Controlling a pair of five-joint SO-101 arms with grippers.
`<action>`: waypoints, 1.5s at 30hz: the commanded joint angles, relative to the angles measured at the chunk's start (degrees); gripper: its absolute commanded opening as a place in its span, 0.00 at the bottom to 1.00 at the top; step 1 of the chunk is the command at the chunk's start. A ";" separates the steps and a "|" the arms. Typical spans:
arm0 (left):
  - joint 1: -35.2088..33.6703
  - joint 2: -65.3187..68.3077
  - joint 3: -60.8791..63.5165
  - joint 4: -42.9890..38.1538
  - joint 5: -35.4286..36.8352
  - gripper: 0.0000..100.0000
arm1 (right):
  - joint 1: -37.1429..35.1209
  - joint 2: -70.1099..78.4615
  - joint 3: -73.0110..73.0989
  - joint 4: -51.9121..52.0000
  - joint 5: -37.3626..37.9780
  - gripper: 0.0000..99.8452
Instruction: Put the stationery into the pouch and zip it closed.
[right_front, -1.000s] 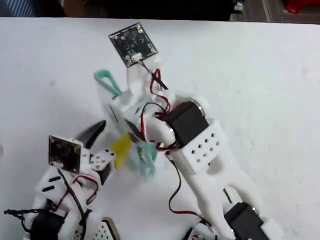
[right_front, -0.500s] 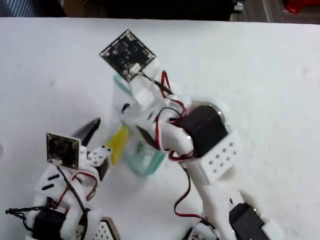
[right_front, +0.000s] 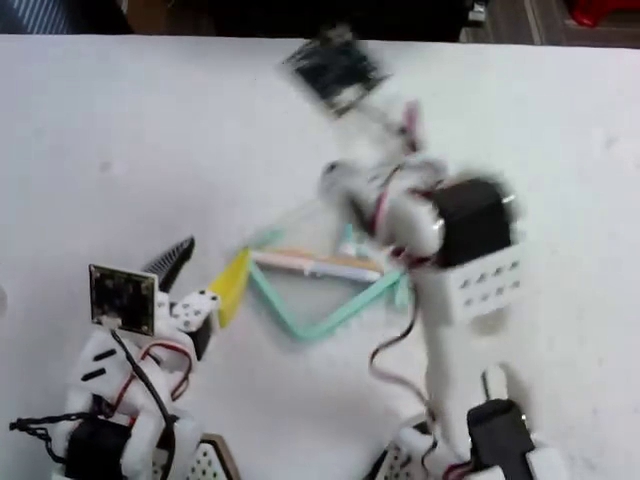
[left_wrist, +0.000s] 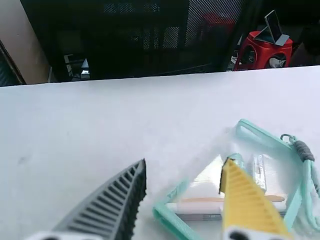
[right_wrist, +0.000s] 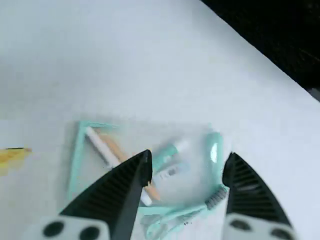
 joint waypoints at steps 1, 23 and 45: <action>-0.57 0.48 2.02 -3.96 0.53 0.26 | 15.52 1.80 0.44 -2.15 1.49 0.22; -0.13 0.48 5.10 -6.24 -2.64 0.12 | 25.36 37.85 8.70 -12.79 10.73 0.18; -0.04 0.48 9.49 -11.87 -3.43 0.12 | 23.34 58.42 -6.77 -16.66 7.12 0.12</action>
